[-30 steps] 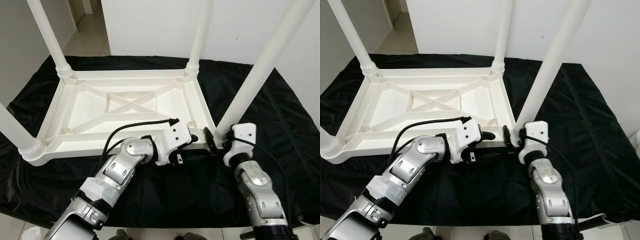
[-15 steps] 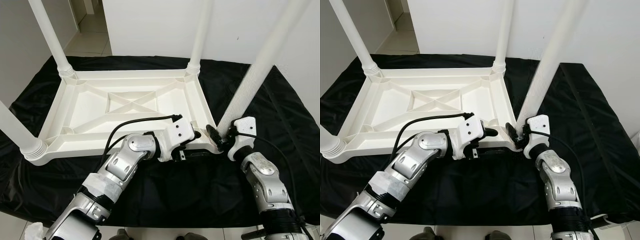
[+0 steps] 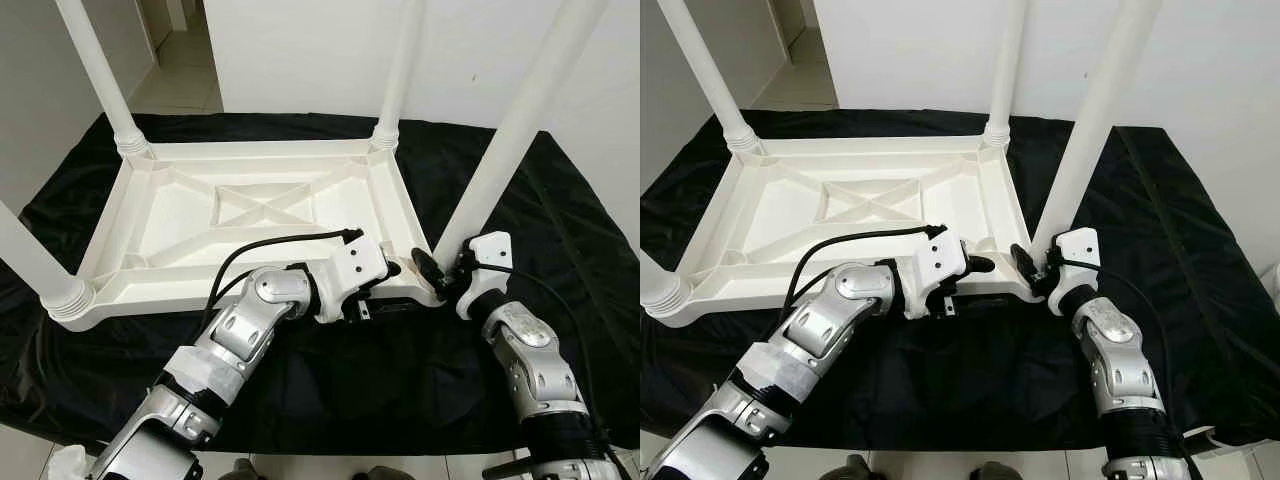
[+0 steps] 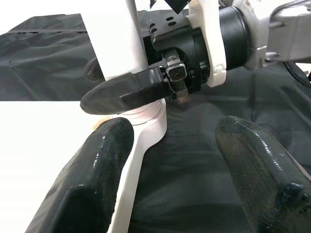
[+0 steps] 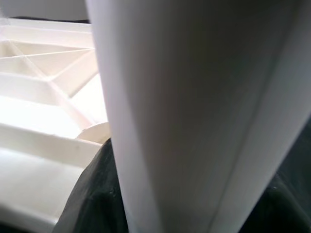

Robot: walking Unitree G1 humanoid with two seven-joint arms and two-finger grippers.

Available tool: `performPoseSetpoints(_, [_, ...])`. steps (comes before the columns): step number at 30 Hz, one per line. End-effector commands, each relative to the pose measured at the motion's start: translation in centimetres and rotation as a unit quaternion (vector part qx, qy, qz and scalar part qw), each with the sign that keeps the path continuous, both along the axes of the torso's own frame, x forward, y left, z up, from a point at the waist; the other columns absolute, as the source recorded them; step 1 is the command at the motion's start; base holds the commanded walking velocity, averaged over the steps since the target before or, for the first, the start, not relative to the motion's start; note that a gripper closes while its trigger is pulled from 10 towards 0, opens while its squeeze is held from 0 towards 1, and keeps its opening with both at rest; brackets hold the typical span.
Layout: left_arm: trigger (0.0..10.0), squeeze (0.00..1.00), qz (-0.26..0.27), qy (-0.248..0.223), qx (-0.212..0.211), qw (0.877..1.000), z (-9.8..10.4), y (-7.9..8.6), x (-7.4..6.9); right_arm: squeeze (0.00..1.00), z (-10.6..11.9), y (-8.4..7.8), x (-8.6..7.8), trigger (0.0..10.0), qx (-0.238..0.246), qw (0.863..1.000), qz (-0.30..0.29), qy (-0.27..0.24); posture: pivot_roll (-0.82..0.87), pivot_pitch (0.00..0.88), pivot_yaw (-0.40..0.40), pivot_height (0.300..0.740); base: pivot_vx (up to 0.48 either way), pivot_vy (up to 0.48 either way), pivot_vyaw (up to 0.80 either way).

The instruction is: Building children table

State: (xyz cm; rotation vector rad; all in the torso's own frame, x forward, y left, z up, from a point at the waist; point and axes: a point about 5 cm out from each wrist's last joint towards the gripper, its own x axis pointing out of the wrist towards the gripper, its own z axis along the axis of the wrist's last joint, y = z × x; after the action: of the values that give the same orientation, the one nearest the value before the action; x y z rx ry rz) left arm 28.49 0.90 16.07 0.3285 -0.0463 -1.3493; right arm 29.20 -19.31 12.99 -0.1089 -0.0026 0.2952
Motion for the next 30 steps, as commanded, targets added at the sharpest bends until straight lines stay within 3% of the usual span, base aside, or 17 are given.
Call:
performPoseSetpoints(1, [10.0,0.0,-0.004,0.0,0.004,1.0,-0.1,0.0,0.1,0.0,-0.5,-0.4,-0.3,10.0,-0.01,0.999,-0.041,0.021,-0.05,0.0,0.01,0.74,0.0,0.0,0.0])
performPoseSetpoints(8, [10.0,0.0,0.016,-0.007,0.009,1.0,-0.4,0.2,0.5,0.0,-0.2,0.0,-0.7,10.0,0.011,0.995,-0.103,0.015,-0.06,0.0,0.009,0.74,0.0,0.0,0.0])
performPoseSetpoints(10, [10.0,0.0,0.044,-0.011,0.012,0.999,-0.5,0.7,1.4,0.0,0.0,0.2,-1.2,10.0,0.027,0.985,-0.171,0.008,-0.06,0.0,0.007,0.74,0.0,0.0,0.0])
performPoseSetpoints(15, [10.0,0.0,0.056,-0.01,0.016,0.998,-0.8,1.0,1.6,0.0,0.0,0.9,-1.8,10.0,0.039,0.971,-0.234,0.007,-0.06,0.0,0.008,0.74,0.0,0.0,0.0])
performPoseSetpoints(18, [10.0,0.0,0.071,-0.002,0.016,0.997,-1.4,1.4,1.8,0.0,0.1,2.2,-2.2,10.0,0.052,0.96,-0.275,0.001,-0.06,0.0,0.006,0.74,0.0,0.0,0.0])
performPoseSetpoints(21, [10.0,0.0,0.078,0.005,0.009,0.997,-1.5,1.4,1.8,0.0,-0.2,2.8,-2.5,10.0,0.06,0.953,-0.297,0.002,-0.06,0.0,0.004,0.74,0.0,0.0,0.0])
performPoseSetpoints(24, [10.0,0.0,0.077,0.021,-0.012,0.997,-1.9,1.5,1.6,0.0,-1.0,4.7,-3.0,10.0,0.077,0.952,-0.295,0.017,-0.05,0.0,0.003,0.74,0.0,0.0,0.0])
performPoseSetpoints(30, [10.0,0.0,0.082,0.039,-0.031,0.995,-2.4,1.6,1.5,0.0,-1.0,4.6,-3.1,10.0,0.073,0.956,-0.283,0.009,-0.06,0.0,0.001,0.74,0.0,0.0,0.0])
